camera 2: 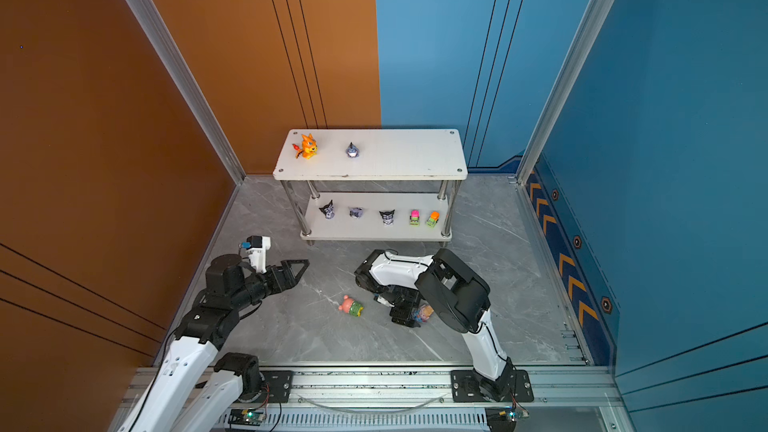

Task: Place and organize the plastic toys onto the shelf
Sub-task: 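Lift the Stitch figure off the floor with the right gripper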

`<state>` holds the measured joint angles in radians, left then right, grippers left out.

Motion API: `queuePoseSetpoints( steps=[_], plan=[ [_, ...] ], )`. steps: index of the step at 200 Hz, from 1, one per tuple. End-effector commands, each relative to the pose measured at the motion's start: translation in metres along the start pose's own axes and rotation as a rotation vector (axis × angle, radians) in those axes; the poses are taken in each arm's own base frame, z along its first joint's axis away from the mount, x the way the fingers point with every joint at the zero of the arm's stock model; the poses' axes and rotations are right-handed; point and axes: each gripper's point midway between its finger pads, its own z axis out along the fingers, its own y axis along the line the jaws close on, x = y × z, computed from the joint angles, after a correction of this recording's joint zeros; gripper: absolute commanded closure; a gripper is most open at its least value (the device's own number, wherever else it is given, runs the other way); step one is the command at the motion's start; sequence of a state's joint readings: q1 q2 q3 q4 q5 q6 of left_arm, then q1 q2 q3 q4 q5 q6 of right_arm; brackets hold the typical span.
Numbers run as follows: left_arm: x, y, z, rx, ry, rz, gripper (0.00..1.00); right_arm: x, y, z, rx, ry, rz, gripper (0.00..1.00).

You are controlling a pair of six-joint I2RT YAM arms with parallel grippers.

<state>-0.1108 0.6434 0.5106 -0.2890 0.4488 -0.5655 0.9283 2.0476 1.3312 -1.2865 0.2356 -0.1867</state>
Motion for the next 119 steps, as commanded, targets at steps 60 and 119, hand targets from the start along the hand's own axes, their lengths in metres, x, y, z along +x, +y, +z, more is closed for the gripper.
queuePoseSetpoints(
  steps=[60,119],
  plan=[
    [-0.007,-0.004,0.001,0.028,-0.014,0.024,0.1,-0.028,-0.034,0.001,-0.026,-0.104,0.239,0.47],
    [-0.008,-0.006,0.0,0.037,-0.012,0.021,0.1,-0.041,-0.038,-0.037,-0.124,-0.247,0.348,0.25]
  ],
)
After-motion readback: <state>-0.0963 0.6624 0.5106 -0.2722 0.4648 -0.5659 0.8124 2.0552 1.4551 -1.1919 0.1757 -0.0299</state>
